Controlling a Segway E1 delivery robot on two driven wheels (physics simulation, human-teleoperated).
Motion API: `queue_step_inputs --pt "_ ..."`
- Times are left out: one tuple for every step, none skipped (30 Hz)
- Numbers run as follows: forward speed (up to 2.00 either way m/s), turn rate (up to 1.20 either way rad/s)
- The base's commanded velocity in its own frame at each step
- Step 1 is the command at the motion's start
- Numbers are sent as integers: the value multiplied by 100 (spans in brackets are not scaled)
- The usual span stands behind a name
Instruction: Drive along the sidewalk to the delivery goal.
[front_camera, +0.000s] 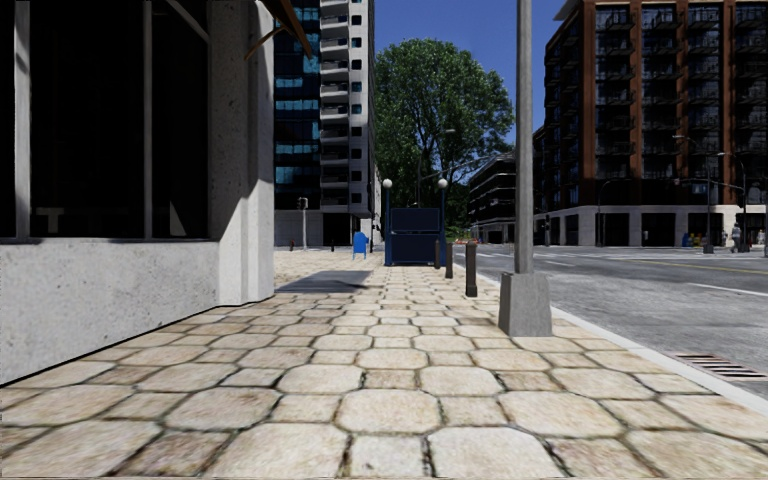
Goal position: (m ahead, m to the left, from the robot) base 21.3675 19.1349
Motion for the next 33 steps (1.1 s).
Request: queue_step_inputs --pt "200 0" --pt "200 0" --pt "200 0" --pt "200 0" --pt "200 0" --pt "200 0" --pt "200 0" --pt "200 0" --pt "200 0" --pt "200 0" --pt "200 0" --pt "200 0" --pt "200 0" --pt "200 0" --pt "200 0" --pt "200 0" --pt "200 0" --pt "200 0" --pt "200 0" --pt "200 0" --pt "200 0" --pt "200 0" --pt "200 0" --pt "200 0" --pt "200 0" --pt "200 0" --pt "200 0" --pt "200 0" --pt "200 0" --pt "200 0" --pt "200 0" --pt "200 0" --pt "200 0"
